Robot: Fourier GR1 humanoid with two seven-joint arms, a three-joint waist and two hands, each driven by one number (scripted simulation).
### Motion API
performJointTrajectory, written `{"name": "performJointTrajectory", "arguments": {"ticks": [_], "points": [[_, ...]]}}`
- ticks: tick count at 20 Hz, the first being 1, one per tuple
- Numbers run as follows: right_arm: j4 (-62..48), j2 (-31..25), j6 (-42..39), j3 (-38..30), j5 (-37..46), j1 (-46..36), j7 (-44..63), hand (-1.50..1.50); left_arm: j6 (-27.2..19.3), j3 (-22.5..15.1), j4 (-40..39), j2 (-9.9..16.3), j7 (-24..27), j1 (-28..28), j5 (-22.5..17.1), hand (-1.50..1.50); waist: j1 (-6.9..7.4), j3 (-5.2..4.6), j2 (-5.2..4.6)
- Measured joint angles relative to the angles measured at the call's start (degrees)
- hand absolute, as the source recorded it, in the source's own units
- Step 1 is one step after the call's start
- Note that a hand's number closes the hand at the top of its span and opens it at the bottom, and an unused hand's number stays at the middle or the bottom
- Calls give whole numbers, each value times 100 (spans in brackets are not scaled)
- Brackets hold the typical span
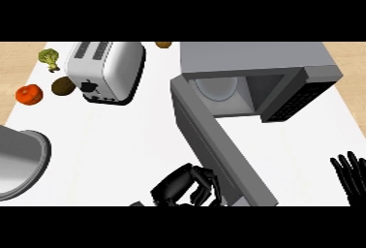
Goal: Pick up the milk, place it into the microwave and close the microwave
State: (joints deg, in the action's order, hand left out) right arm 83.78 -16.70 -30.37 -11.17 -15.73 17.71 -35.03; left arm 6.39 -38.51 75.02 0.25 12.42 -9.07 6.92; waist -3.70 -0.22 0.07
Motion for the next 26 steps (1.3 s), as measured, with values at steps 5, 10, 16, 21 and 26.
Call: {"name": "performJointTrajectory", "arguments": {"ticks": [5, 10, 16, 21, 26], "points": [[851, -135, -268, 174, -512, 235, 494, -150, -1138, -841, -389, 41, -156, -637, -644, 150, -91, -3, -24], [1570, -332, -455, 282, -925, 308, 889, -150, -2130, -1377, -655, 110, -332, -1310, -1181, 150, -245, -3, -58], [2185, -525, -561, 428, -1300, 299, 1317, -150, -3033, -1757, -885, 85, -437, -2048, -1769, 150, -402, -8, -99], [2578, -589, -485, 560, -1506, 275, 1634, -150, -3616, -1728, -1044, 30, -330, -2563, -2294, 150, -555, -14, -147], [2907, -670, -333, 598, -1736, 250, 1947, -150, -4050, -1639, -1352, 0, -215, -3103, -2742, 150, -684, -12, -185]]}}
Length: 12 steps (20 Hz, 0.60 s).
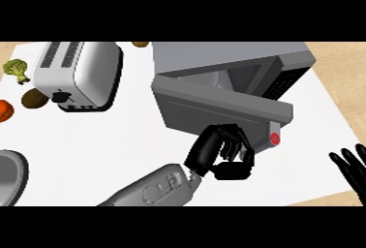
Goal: Pick up the milk, place it into the microwave and close the microwave
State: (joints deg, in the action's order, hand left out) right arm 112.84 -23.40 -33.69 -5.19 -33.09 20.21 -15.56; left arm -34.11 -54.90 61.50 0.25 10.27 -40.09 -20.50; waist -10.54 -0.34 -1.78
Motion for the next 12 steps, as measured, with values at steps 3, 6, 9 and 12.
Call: {"name": "performJointTrajectory", "arguments": {"ticks": [3, 6, 9, 12], "points": [[134, -76, 74, -27, -176, -31, 163, -150, -161, 130, -248, -14, 18, -361, -270, 150, -62, 4, -28], [249, -120, 144, -5, -293, -35, 310, -150, -247, 234, -517, -27, 110, -652, -525, 150, -132, 7, -64], [363, -177, 243, -11, -408, -83, 465, -150, -264, 327, -766, -26, 163, -917, -803, 150, -187, 8, -94], [442, -218, 305, -26, -497, -108, 564, -150, -216, 463, -1013, -27, 304, -1110, -1085, 150, -228, 10, -125]]}}
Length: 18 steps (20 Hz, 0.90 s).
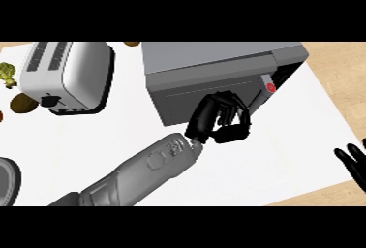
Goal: Pick up the milk, place it into the microwave and close the microwave
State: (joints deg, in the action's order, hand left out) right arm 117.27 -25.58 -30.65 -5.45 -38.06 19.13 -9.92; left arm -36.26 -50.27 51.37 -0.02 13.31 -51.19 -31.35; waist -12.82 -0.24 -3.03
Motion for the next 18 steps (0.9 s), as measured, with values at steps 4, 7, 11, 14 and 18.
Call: {"name": "performJointTrajectory", "arguments": {"ticks": [4, 7, 11, 14, 18], "points": [[84, -85, 74, -78, -147, -47, 119, -150, 98, 91, -156, -2, 178, -108, -372, 150, -32, 3, -11], [130, -122, 126, -97, -207, -85, 193, -150, 105, 102, -160, -1, 335, -97, -600, 150, -54, 5, -10], [174, -175, 177, -182, -327, -125, 251, -150, 169, 115, -184, -2, 529, -91, -861, 150, -72, 9, -7], [206, -226, 189, -227, -417, -168, 294, -150, 169, 145, -174, -1, 648, -74, -1054, 150, -103, 12, -11], [219, -253, 187, -248, -541, -179, 332, -150, 187, 191, -147, -3, 778, -54, -1303, 150, -125, 17, -20]]}}
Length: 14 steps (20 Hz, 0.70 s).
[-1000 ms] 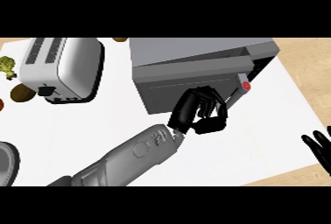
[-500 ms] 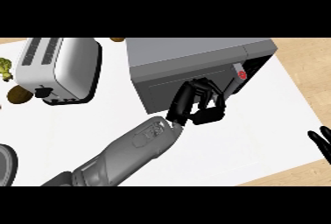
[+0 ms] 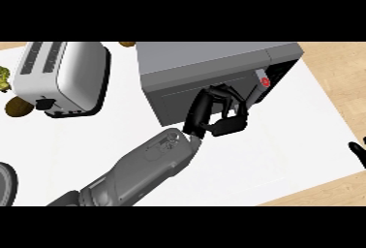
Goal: Pick up the milk, place it into the microwave and close the microwave
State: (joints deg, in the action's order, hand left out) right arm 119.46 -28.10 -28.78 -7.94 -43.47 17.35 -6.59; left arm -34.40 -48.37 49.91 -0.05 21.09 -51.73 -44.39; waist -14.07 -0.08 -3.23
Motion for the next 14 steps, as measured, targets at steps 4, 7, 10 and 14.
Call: {"name": "performJointTrajectory", "arguments": {"ticks": [4, 7, 10, 14], "points": [[27, -50, -17, -28, -110, -78, 26, -150, -63, -37, -7, -1, 151, -15, -139, 150, -8, 5, -17], [63, -111, -62, -25, -190, -103, 68, -150, -123, -70, -19, -2, 309, -19, -228, 150, -18, 4, -32], [100, -158, -118, -15, -282, -144, 90, -150, -137, -111, -35, -2, 452, -35, -328, 150, -13, 5, -46], [150, -220, -198, 1, -419, -166, 120, -150, -214, -124, -43, -1, 650, -23, -441, 150, -47, 5, -60]]}}
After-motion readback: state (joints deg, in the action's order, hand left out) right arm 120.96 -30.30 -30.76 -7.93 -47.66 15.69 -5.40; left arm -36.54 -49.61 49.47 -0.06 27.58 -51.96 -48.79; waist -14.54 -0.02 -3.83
